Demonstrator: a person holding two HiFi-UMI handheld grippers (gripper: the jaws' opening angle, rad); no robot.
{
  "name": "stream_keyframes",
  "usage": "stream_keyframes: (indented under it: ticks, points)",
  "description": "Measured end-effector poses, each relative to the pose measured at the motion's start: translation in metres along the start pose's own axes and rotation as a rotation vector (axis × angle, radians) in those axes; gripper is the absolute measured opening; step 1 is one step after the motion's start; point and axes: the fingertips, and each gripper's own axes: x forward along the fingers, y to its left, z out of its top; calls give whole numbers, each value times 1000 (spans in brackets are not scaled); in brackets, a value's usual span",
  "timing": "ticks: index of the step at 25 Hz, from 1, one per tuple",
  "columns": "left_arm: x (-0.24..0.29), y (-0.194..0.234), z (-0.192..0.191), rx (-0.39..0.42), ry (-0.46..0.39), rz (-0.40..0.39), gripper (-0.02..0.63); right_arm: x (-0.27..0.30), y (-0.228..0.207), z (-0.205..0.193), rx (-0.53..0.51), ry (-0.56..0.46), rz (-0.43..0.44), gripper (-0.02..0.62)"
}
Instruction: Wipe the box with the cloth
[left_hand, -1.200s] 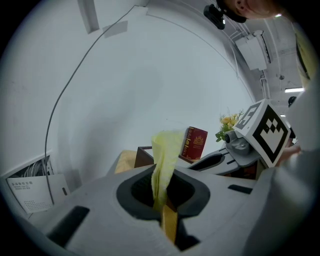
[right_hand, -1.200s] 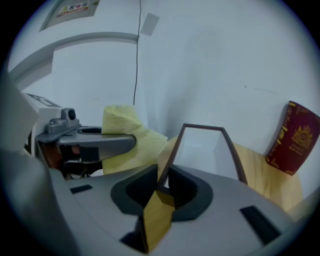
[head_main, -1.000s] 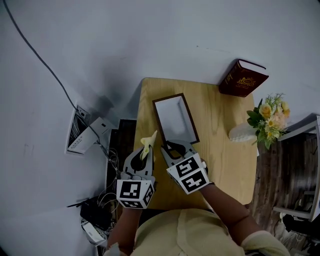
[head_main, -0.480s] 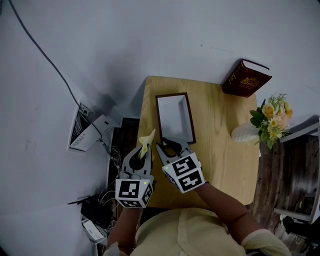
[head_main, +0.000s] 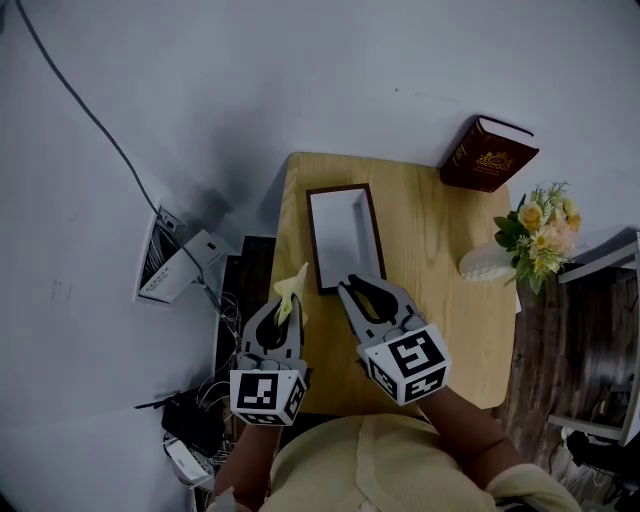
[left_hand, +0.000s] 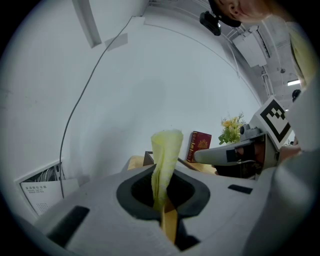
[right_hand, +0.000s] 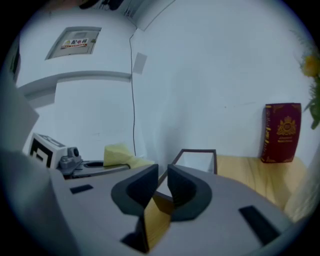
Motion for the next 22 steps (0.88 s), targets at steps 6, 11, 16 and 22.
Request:
stream_keyframes:
  ticks: [6, 11, 16, 22]
  points:
    - [-4, -14, -14, -15, 21, 8, 29, -49, -47, -5, 75, -57, -126, 51]
    - [5, -32, -38, -30, 74, -22, 28, -65, -63, -25, 113, -28, -167, 49]
    - [20, -51, -56, -25, 112, -64, 29, -69, -64, -48, 140, 9, -174, 49]
    - [38, -67, -69, -19, 149, -100, 29, -74, -66, -63, 171, 36, -176, 49]
